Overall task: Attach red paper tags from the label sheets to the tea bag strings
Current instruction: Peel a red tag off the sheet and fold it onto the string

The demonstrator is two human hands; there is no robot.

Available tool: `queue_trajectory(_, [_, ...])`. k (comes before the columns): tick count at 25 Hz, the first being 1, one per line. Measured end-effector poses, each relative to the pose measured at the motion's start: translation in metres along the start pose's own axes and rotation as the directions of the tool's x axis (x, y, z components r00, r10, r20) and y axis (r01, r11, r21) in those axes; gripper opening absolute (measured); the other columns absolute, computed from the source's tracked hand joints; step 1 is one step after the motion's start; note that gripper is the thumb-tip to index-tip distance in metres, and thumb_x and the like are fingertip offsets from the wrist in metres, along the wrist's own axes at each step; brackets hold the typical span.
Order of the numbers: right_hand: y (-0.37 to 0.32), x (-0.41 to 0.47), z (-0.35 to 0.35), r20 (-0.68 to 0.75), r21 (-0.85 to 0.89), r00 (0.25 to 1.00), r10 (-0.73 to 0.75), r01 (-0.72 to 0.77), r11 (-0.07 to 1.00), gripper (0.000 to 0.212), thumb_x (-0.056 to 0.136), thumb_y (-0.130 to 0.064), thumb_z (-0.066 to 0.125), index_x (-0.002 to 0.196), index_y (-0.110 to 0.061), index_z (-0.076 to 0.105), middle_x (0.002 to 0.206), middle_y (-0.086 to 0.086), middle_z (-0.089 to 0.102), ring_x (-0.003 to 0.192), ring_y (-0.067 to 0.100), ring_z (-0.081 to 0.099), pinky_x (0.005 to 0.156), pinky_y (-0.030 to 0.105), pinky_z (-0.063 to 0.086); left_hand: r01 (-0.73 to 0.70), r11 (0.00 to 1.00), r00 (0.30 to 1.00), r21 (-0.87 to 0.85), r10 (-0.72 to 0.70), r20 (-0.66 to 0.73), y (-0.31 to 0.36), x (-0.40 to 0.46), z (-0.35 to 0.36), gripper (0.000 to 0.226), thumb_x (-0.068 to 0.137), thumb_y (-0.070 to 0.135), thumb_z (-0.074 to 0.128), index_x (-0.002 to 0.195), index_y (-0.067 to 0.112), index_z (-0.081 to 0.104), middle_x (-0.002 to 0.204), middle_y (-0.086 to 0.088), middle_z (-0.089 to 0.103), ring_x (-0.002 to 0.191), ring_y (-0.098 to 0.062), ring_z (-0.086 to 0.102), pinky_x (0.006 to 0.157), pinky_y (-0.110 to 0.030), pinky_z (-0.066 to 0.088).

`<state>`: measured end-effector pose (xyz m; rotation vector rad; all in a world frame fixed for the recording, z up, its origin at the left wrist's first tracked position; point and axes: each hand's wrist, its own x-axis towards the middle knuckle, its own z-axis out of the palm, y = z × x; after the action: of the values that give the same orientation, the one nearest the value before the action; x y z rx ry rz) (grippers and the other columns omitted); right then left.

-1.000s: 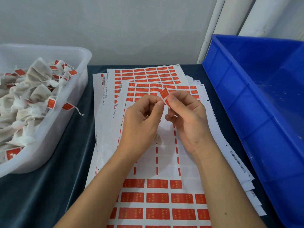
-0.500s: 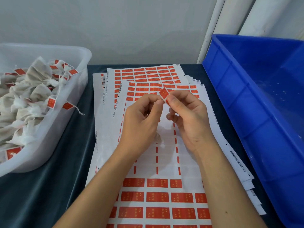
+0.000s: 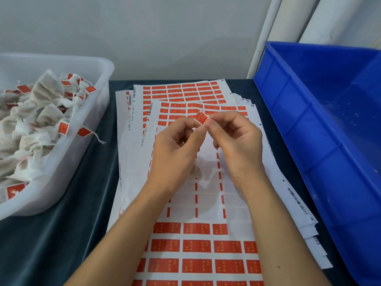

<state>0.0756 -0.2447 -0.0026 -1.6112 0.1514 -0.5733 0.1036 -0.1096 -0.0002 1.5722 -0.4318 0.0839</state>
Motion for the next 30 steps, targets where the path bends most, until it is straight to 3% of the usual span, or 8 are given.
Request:
queue_trajectory(4, [0.0005,-0.0003,0.0002,0.026,-0.024,0.999,-0.022,0.022,0.999,0.010,0.095,-0.028,0.073,0.105,-0.025,0.074,0.098,-0.006,0.074,0.092,0.023,0.069,0.077,0.038,0.063,0.015,1.000,1.000,0.002,-0.015,-0.015,0.0004,0.0003,0.0009,0.017,0.103,0.025,0.065,0.087,0.023,0.072,0.079,-0.010,0.066,0.063,-0.021,0.067,0.051,-0.020,0.056])
queue_trajectory(8, [-0.0013,0.0010,-0.0002,0.088,0.144,0.985,0.146,-0.158,0.977,0.032,0.099,-0.044,0.052,0.118,-0.028,0.072,0.109,-0.001,0.071,0.094,0.019,0.067,0.079,0.035,0.060,0.067,0.998,0.997,0.004,-0.067,-0.033,-0.0011,-0.0001,0.0026,0.022,0.102,0.024,0.064,0.081,0.025,0.071,0.076,0.004,0.069,0.069,-0.014,0.068,0.060,-0.015,0.054])
queue_trajectory(11, [-0.0038,0.0021,-0.0024,0.170,0.210,0.969,0.179,-0.214,0.954,0.037,0.103,-0.045,0.044,0.124,-0.029,0.072,0.116,-0.001,0.071,0.100,0.018,0.070,0.080,0.034,0.059,0.104,0.992,0.994,-0.074,-0.105,-0.009,0.0002,-0.0005,0.0011,0.021,0.096,0.028,0.062,0.080,0.019,0.071,0.076,0.006,0.070,0.071,-0.009,0.066,0.069,-0.019,0.057])
queue_trajectory(14, [-0.0031,0.0003,-0.0020,0.229,0.168,0.955,0.188,-0.229,0.959,0.035,0.103,-0.043,0.046,0.117,-0.027,0.074,0.115,0.001,0.074,0.106,0.022,0.071,0.084,0.035,0.059,0.131,0.981,0.991,-0.142,-0.132,0.003,0.0000,-0.0007,-0.0002,0.024,0.094,0.031,0.060,0.087,0.010,0.070,0.082,0.001,0.072,0.076,-0.012,0.066,0.075,-0.025,0.059])
queue_trajectory(19, [-0.0026,-0.0005,-0.0013,0.240,0.168,0.950,0.201,-0.244,0.955,0.029,0.098,-0.043,0.052,0.094,-0.029,0.077,0.101,0.002,0.074,0.095,0.020,0.071,0.086,0.040,0.061,0.134,0.982,0.991,-0.135,-0.135,-0.002,-0.0003,-0.0001,-0.0004,0.023,0.093,0.033,0.064,0.085,0.012,0.069,0.087,-0.001,0.074,0.078,-0.015,0.068,0.074,-0.025,0.058])
queue_trajectory(24, [-0.0037,-0.0025,-0.0025,0.258,0.131,0.951,0.171,-0.209,0.969,0.027,0.099,-0.040,0.055,0.096,-0.021,0.074,0.105,0.004,0.074,0.098,0.022,0.071,0.085,0.035,0.060,0.109,0.985,0.994,-0.131,-0.108,0.015,-0.0026,-0.0002,-0.0022,0.019,0.095,0.028,0.064,0.085,0.013,0.068,0.089,-0.005,0.074,0.083,-0.028,0.069,0.077,-0.030,0.061])
queue_trajectory(30, [-0.0046,-0.0034,-0.0027,0.215,0.050,0.964,0.159,-0.174,0.984,0.030,0.106,-0.036,0.053,0.106,-0.013,0.071,0.106,0.000,0.075,0.102,0.024,0.071,0.090,0.038,0.062,0.085,0.993,0.996,-0.086,-0.082,0.036,0.0022,0.0000,-0.0024,0.023,0.096,0.024,0.066,0.073,0.028,0.069,0.076,0.000,0.070,0.068,-0.015,0.065,0.065,-0.022,0.058])
